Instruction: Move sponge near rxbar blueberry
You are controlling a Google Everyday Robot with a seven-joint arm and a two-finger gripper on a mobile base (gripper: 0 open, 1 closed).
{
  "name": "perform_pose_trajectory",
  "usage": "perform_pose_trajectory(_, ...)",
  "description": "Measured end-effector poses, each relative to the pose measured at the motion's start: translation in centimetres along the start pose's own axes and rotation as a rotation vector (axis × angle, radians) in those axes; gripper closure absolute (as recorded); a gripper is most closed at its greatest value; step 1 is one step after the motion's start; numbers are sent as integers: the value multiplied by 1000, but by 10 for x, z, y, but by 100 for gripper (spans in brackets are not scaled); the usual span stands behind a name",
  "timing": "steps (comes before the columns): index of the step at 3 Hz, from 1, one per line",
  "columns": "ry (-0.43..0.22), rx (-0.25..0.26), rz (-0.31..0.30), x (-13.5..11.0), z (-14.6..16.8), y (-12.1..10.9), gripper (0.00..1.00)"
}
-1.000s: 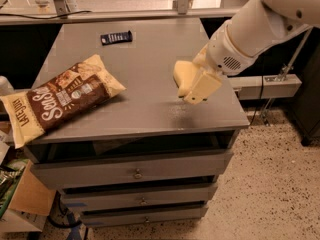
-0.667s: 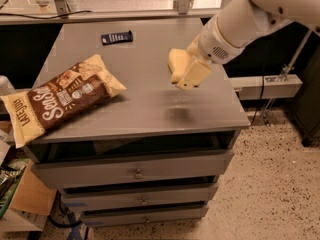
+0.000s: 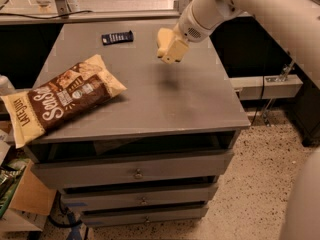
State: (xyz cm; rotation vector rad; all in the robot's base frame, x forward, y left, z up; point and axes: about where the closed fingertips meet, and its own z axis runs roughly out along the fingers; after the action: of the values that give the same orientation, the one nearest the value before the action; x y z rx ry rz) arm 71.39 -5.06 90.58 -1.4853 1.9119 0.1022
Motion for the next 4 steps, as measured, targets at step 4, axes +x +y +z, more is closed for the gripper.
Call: perform_pose_trajectory(4, -60, -7, 133, -66, 118, -49, 100)
